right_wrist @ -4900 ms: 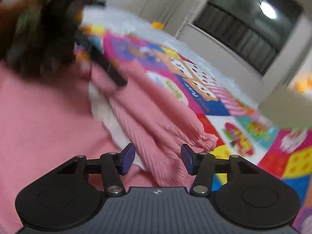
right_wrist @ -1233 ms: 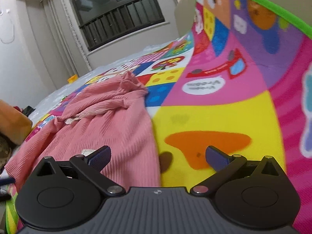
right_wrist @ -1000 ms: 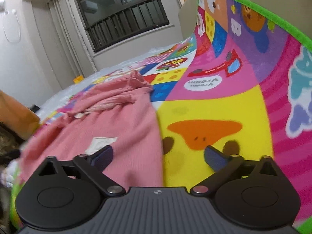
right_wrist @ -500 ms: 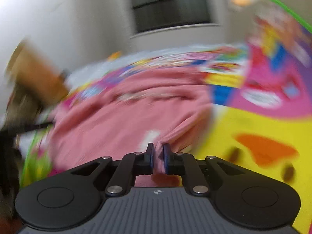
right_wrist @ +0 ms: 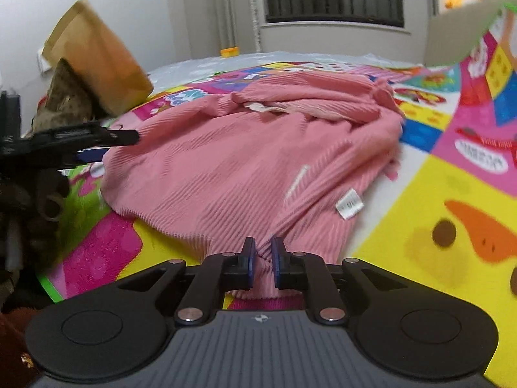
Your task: Fold clothes
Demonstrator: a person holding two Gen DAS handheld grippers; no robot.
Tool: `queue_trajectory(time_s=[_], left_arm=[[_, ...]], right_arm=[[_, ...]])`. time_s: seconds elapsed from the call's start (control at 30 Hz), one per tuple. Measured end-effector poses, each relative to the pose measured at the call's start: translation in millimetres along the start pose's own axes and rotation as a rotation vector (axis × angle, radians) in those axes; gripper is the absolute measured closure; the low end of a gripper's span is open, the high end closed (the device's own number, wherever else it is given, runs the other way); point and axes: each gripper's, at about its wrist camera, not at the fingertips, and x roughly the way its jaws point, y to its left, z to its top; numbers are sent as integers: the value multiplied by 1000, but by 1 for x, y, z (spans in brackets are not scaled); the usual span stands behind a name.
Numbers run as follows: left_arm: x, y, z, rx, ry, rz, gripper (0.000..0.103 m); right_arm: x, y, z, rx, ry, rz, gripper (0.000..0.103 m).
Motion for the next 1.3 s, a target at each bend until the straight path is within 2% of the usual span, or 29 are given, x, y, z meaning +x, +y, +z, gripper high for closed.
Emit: queue_trajectory(time_s=[0.03,0.07,0.1,0.17,0.2,0.23,0.33,0.4,0.5,0.57,0.7,0.77,0.83,0.93,0.97,1.03,1.13,1.2,1.27,1.3], left_arm=[[3,-4,2,21,3,-6,58],[7,-7,4,43,7,-13,81],[4,-16,6,106,-4,-42,85],[-1,-33,9,233,-26,-101,84],[-9,-44,7,329,-34,-143,84],[-13,-52,5,387,-22,-177,84],[-18,-71,-11,510,102,-322,84],[-18,-75,-25,558,180,-372,84],[-22,-74,-39,564,253,-435,73],[-27,-69,-39,526,278,-482,55],[-46,-63,-19,457,249,-568,44],[-54,-59,-3,421,208,-599,25],[-59,-54,17,377,150,-616,21],[-45,-42,39,292,98,-541,14],[-40,-38,46,264,81,-515,14],[-18,-32,52,229,88,-411,14],[21,-24,59,145,158,-309,15],[47,-21,62,97,211,-300,15],[69,-24,66,98,242,-330,15],[79,-26,69,107,253,-349,15]], right_arm=[[-1,-2,-2,11,-1,2,91],[-1,-3,-2,19,-1,4,91],[-1,-4,-3,21,1,6,92],[-2,-6,-2,20,5,14,92],[-2,-6,-2,18,7,18,92],[-1,-7,-1,18,12,24,92],[2,-7,0,16,24,35,92],[3,-7,-1,11,29,35,92],[3,-7,-1,17,35,34,92],[2,-7,-2,18,40,34,92],[-4,-9,1,13,49,43,89],[-12,-14,5,19,41,47,75],[-22,-23,11,42,17,45,63],[-36,-41,23,103,-38,40,60],[-38,-49,27,134,-61,23,55],[-38,-64,36,193,-100,-23,48],[-26,-82,53,231,-127,-110,48],[-16,-89,66,216,-140,-147,45],[-2,-98,82,201,-145,-169,36],[7,-103,92,195,-144,-172,35]])
